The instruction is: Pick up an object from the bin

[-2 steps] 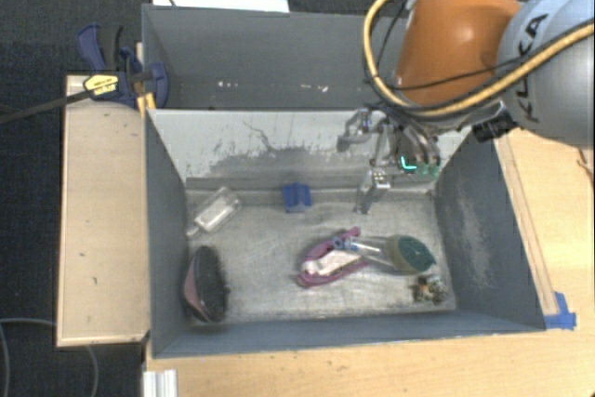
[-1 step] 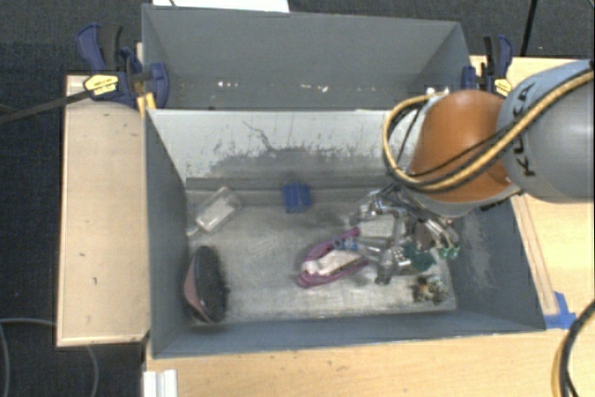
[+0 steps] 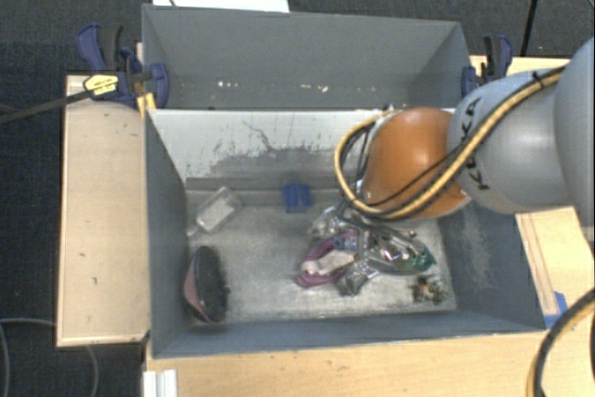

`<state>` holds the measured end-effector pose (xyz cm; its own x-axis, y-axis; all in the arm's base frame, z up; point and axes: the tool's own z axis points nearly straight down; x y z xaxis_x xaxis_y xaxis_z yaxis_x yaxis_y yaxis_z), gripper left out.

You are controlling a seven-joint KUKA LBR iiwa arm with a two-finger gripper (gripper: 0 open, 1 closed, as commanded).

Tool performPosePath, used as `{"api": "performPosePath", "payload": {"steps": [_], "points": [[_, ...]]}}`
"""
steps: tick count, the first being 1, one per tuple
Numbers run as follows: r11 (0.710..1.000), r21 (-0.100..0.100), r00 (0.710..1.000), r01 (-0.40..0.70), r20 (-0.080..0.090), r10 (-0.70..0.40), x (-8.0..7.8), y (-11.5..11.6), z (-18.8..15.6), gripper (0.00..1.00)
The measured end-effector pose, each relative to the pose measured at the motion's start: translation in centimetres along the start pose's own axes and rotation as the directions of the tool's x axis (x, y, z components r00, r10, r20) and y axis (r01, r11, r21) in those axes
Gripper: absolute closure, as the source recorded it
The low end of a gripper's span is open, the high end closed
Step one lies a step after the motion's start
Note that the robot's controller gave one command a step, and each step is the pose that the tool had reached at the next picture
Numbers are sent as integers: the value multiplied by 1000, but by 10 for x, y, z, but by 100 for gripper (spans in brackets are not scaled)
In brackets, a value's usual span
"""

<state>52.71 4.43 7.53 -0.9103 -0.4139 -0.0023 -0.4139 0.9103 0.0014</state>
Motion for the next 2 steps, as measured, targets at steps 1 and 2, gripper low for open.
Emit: {"api": "performPosePath", "payload": {"steps": [1,2], "points": [[1000,1,1000,-6,3,6,-1,-2,-1,100],[978,1,978,207,0,-207,12,27,-268,100]]}}
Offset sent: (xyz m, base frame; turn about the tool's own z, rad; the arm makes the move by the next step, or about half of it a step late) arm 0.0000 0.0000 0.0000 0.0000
